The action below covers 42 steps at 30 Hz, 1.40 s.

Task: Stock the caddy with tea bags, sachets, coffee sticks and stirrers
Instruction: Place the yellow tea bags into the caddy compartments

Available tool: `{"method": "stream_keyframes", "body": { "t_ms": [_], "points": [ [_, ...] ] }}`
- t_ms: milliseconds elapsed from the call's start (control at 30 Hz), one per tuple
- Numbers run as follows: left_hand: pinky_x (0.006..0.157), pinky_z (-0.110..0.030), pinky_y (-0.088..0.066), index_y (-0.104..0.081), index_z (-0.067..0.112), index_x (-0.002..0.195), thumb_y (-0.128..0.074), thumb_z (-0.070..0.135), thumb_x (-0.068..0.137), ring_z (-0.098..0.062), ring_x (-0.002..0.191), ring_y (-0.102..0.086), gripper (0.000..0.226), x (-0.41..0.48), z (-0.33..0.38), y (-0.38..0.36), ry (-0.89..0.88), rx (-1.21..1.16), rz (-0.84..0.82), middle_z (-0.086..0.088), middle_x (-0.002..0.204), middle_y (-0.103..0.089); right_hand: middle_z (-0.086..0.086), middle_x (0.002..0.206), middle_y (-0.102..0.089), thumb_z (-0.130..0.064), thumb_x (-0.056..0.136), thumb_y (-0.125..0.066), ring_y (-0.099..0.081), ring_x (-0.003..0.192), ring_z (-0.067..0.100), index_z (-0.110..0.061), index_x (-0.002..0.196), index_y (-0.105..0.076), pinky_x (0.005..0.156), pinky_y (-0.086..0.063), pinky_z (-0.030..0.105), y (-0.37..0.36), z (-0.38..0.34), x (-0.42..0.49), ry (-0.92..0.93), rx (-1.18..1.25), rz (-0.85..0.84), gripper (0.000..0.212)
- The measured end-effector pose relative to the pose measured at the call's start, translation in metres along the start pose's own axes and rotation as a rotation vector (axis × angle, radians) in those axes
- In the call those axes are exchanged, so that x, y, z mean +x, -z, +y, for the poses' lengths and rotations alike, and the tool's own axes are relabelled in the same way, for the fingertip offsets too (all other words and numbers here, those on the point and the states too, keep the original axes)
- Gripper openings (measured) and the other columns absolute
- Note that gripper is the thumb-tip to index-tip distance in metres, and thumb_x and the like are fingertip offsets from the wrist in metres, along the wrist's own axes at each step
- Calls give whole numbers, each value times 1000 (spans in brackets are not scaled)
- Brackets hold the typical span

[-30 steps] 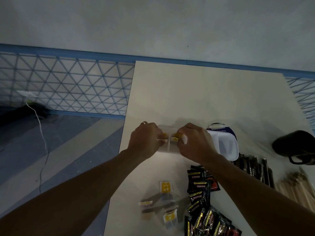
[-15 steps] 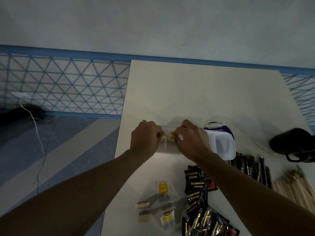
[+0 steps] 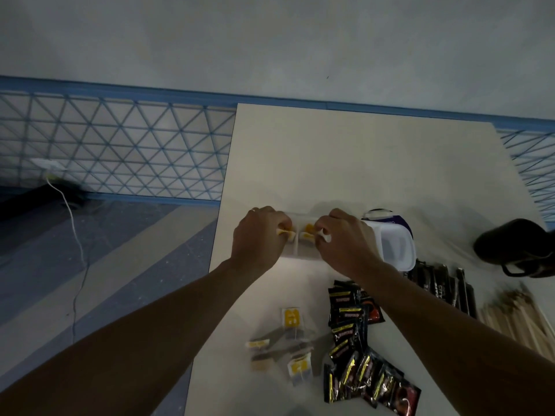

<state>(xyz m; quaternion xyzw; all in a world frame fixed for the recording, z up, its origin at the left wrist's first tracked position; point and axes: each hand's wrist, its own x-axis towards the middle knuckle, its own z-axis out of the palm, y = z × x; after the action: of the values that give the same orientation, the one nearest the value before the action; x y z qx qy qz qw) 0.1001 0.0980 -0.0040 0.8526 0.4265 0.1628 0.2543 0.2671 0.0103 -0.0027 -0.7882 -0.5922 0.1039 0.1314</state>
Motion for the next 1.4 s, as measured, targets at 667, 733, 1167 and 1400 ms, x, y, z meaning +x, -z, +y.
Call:
{"method": "stream_keyframes", "body": {
  "t_ms": [667,733,1167,1400],
  "points": [
    [65,-8,-39,-70,14,110,-67,46,86,-9,90,-62,40,-114,-16,23,276,-232,-453,1,108,-72,3,117,-67,-32,84,-78,-59,96,13,-15,127,-64,85,-43,23,-19,-47,-91,18,109,-447,49],
    [66,-6,-39,-68,16,115,-72,48,82,-6,91,-62,46,-124,-21,24,295,-250,-493,5,109,-70,7,125,-61,-34,80,-80,-56,112,21,-14,133,-59,93,-41,27,-28,-48,-92,11,64,-481,61],
    [82,-21,-46,-56,18,134,-77,49,77,-17,111,-61,68,-161,-24,21,285,-282,-631,-1,132,-62,10,102,-61,-11,73,-78,-59,93,28,-13,106,-65,75,-49,34,-56,-46,-95,11,51,-438,35],
    [90,-31,-51,-61,9,126,-85,25,72,-24,105,-64,61,-177,-20,9,213,-147,-491,-7,122,-66,6,83,-70,-8,75,-75,-63,79,23,-13,86,-70,72,-56,40,-56,-44,-97,-5,163,-438,13]
  ]
}}
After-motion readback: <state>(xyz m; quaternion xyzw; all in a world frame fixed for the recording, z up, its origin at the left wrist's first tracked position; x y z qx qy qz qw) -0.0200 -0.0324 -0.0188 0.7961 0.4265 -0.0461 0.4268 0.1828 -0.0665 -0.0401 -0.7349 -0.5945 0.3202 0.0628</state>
